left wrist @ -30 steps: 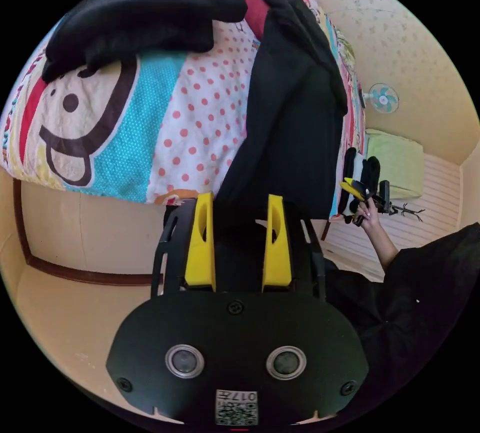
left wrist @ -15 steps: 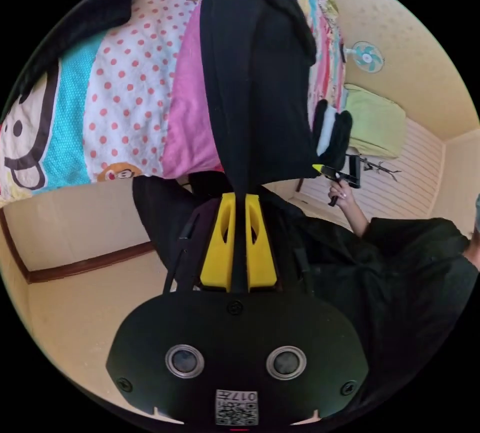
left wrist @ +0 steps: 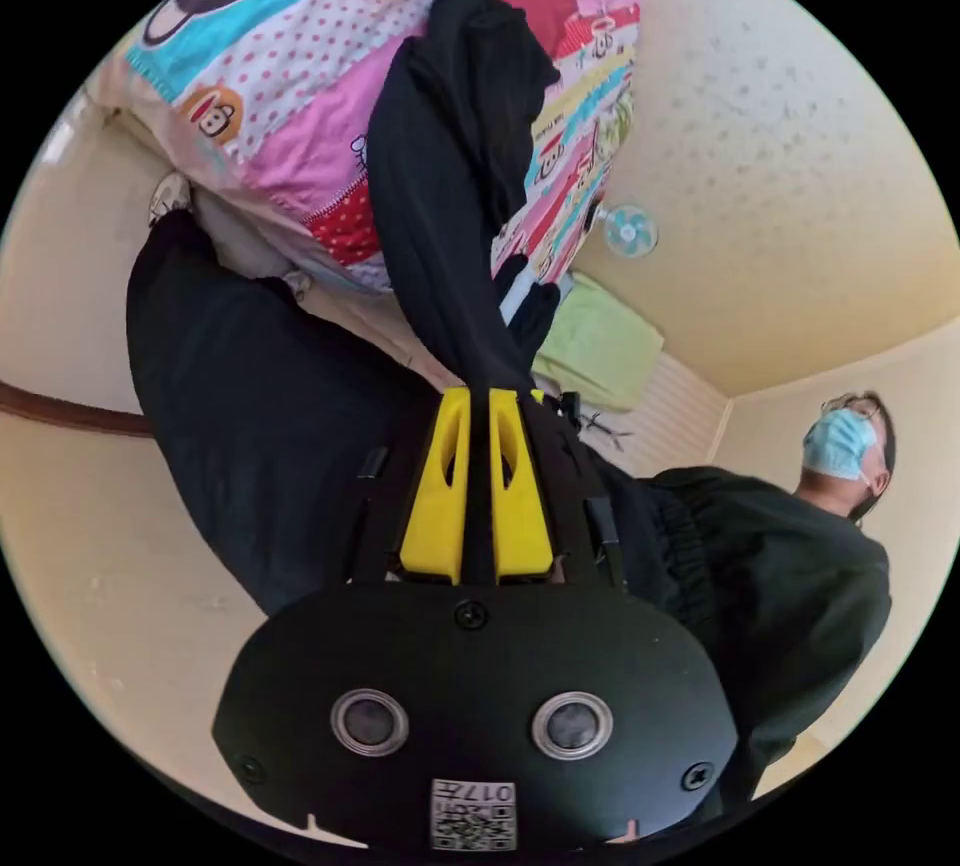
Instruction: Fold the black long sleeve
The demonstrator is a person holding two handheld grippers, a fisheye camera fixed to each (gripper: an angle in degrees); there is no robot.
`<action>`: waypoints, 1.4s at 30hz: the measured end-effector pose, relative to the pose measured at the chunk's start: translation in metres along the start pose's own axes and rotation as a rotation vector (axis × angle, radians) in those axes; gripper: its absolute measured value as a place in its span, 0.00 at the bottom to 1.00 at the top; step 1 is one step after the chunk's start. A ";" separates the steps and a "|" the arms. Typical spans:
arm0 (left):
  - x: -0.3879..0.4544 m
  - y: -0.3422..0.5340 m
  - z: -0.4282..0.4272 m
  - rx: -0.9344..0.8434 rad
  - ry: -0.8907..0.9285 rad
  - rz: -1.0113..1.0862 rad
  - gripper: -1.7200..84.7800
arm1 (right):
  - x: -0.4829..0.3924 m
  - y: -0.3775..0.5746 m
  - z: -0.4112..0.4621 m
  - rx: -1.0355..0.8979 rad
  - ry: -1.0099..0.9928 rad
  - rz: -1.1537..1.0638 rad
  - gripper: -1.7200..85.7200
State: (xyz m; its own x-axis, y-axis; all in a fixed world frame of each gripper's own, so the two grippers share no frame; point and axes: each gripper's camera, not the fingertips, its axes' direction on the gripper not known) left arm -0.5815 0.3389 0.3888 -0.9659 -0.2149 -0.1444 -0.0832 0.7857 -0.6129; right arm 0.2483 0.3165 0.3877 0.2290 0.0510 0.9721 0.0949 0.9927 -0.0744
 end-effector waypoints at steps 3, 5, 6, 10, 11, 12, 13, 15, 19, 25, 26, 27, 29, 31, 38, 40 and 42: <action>0.006 -0.047 0.017 0.003 0.033 0.024 0.06 | -0.006 -0.060 -0.001 0.059 -0.054 0.051 0.06; 0.024 -0.087 0.026 0.002 0.036 0.094 0.06 | -0.035 -0.126 0.001 0.068 0.017 0.003 0.05; 0.039 -0.117 0.029 0.019 0.044 0.144 0.06 | -0.045 -0.145 0.002 0.077 0.047 -0.015 0.05; 0.073 -0.212 0.030 0.124 0.027 0.225 0.07 | -0.103 -0.277 0.021 0.134 0.077 -0.078 0.05; 0.081 -0.239 0.029 0.173 -0.005 0.248 0.09 | -0.113 -0.307 0.029 0.151 0.082 -0.058 0.05; 0.089 -0.258 0.027 0.232 -0.052 0.283 0.11 | -0.118 -0.318 0.033 0.161 0.088 -0.035 0.05; 0.092 -0.264 0.026 0.261 -0.080 0.293 0.12 | -0.128 -0.332 0.038 0.190 0.080 -0.004 0.05; 0.088 -0.263 0.023 0.409 -0.193 0.279 0.16 | -0.150 -0.337 0.044 0.240 0.053 -0.050 0.05; 0.044 -0.233 0.041 0.522 -0.324 0.205 0.17 | -0.188 -0.302 0.085 0.259 0.262 -0.264 0.04; -0.062 -0.220 0.110 0.451 -0.393 -0.010 0.21 | -0.176 -0.240 0.202 0.205 0.554 -0.598 0.03; -0.079 -0.223 0.122 0.437 -0.361 -0.053 0.20 | -0.161 -0.243 0.233 0.110 0.649 -0.609 0.03; -0.092 -0.224 0.128 0.458 -0.315 -0.082 0.19 | -0.150 -0.247 0.249 0.036 0.700 -0.586 0.03; -0.099 -0.221 0.130 0.498 -0.273 -0.120 0.15 | -0.131 -0.251 0.259 0.028 0.710 -0.573 0.03; -0.092 -0.219 0.132 0.502 -0.222 -0.077 0.11 | -0.129 -0.260 0.245 -0.033 0.644 -0.500 0.02; 0.047 -0.186 0.226 0.334 -0.340 0.413 0.08 | -0.091 -0.211 0.111 0.189 0.455 -0.399 0.02; 0.075 -0.177 0.274 0.262 -0.365 0.525 0.08 | -0.066 -0.195 0.080 0.216 0.445 -0.341 0.02; 0.093 -0.171 0.345 0.139 -0.381 0.644 0.08 | -0.039 -0.180 0.056 0.214 0.439 -0.287 0.03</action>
State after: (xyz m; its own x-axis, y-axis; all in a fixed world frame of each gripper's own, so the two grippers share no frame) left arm -0.5723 -0.0156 0.2127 -0.6596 0.0555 -0.7496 0.5240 0.7489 -0.4056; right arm 0.1679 0.1417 0.3761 0.6087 -0.2292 0.7595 0.0247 0.9624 0.2706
